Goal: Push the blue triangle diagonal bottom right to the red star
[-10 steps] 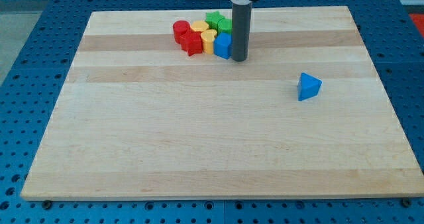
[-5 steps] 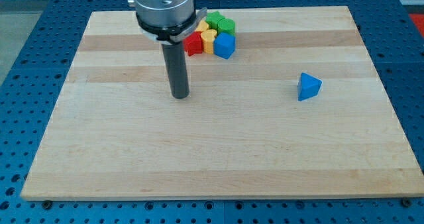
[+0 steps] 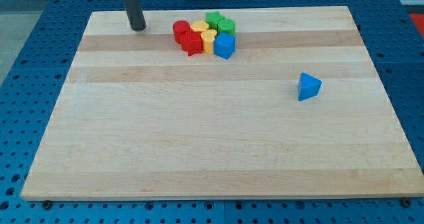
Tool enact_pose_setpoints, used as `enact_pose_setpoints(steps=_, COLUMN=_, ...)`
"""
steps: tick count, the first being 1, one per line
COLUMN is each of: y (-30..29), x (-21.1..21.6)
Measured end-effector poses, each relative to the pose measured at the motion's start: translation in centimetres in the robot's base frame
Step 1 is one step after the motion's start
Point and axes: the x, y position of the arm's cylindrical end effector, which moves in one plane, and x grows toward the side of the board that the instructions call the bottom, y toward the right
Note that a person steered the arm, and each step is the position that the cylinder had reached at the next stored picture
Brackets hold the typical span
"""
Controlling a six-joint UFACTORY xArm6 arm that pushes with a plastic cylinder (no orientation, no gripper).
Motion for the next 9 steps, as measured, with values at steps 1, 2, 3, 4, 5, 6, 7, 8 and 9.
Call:
enact_pose_setpoints(steps=1, y=0.0, x=0.0)
enact_pose_setpoints(steps=2, y=0.0, x=-0.5)
enact_pose_setpoints(steps=3, y=0.0, x=2.3)
enact_pose_setpoints(steps=4, y=0.7, x=11.7)
enact_pose_setpoints(steps=5, y=4.4, x=20.5)
enact_pose_setpoints(steps=6, y=12.1, x=25.2)
enact_pose_setpoints(steps=7, y=22.4, x=28.0)
enact_pose_setpoints(steps=8, y=33.7, x=29.5)
enact_pose_setpoints(steps=9, y=41.7, x=29.5)
